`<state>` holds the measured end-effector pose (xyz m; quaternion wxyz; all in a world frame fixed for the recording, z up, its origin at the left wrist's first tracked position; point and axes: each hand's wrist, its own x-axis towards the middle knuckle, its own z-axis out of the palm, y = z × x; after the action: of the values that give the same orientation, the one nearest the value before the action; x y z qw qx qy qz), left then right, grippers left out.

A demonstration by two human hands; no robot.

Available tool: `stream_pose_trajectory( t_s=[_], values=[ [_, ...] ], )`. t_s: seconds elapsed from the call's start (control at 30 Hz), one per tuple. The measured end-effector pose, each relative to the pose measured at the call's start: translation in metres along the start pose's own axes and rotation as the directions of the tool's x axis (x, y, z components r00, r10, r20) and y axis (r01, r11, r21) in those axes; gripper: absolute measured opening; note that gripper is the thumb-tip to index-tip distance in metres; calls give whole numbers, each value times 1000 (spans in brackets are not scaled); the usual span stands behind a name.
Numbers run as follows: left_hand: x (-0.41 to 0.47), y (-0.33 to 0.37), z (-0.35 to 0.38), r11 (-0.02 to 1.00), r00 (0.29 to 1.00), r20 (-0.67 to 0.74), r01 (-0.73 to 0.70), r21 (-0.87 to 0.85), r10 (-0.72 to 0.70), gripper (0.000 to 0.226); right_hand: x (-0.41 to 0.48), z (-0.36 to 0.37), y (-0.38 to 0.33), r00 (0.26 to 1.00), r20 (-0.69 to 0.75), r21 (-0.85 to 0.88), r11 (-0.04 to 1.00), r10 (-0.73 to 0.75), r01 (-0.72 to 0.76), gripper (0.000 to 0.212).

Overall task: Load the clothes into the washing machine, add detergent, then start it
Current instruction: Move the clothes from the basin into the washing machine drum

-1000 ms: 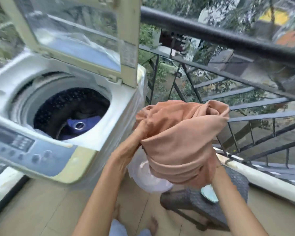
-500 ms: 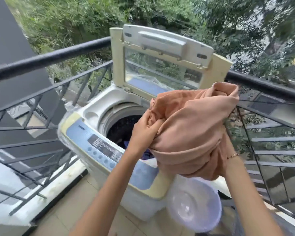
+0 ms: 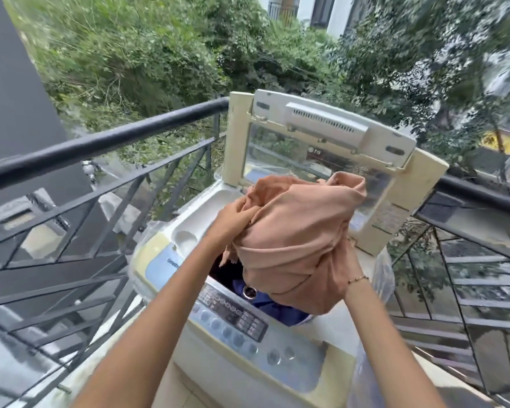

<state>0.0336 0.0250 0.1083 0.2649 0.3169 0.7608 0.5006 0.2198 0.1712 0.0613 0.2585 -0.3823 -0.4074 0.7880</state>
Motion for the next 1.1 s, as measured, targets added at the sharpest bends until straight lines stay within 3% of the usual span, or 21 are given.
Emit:
stream_pose_trajectory(
  t_s=[0.03, 0.1, 0.13, 0.2, 0.3, 0.47, 0.53, 0.73, 0.87, 1.0, 1.1],
  values=[
    [12, -9, 0, 984, 999, 54, 1, 179, -11, 39, 4, 3, 6, 999, 29, 9, 1000, 20, -20, 34],
    [30, -30, 5, 808, 986, 150, -33, 588, -69, 54, 27, -5, 23, 992, -127, -313, 949, 4, -44, 29],
    [36, -40, 9, 725, 973, 191, -40, 687, -127, 52, 36, -10, 32, 975, -218, -505, 859, -35, -83, 31],
    [42, -57, 18, 692, 929, 276, -31, 721, -246, 40, 49, -18, 50, 948, -316, -680, 707, -44, -194, 41],
    [47, -68, 29, 742, 912, 311, -13, 671, -266, 35, 60, -16, 66, 953, -303, -719, 648, 33, -251, 39],
    [41, -73, 57, 852, 889, 385, 12, 523, -249, 47, 67, -11, 79, 955, -186, -759, 583, 232, -289, 32],
    [44, -77, 64, 886, 898, 377, 31, 463, -229, 38, 66, -10, 81, 953, -168, -756, 588, 251, -288, 28],
    [67, -89, 73, 968, 927, 295, 188, 168, -231, 23, 69, 1, 81, 953, -175, -607, 734, 249, -304, 12],
    [87, -86, 74, 903, 877, 344, 404, -147, -336, 8, 81, 12, 75, 953, -241, -507, 813, 184, -286, 11],
    [120, -85, 75, 844, 825, 386, 506, -178, -414, 20, 95, 30, 66, 934, -308, -280, 921, 183, -272, 19],
    [143, -88, 78, 810, 811, 397, 541, -227, -430, 32, 112, 43, 61, 912, -370, -10, 980, 179, -196, 31]
  ],
)
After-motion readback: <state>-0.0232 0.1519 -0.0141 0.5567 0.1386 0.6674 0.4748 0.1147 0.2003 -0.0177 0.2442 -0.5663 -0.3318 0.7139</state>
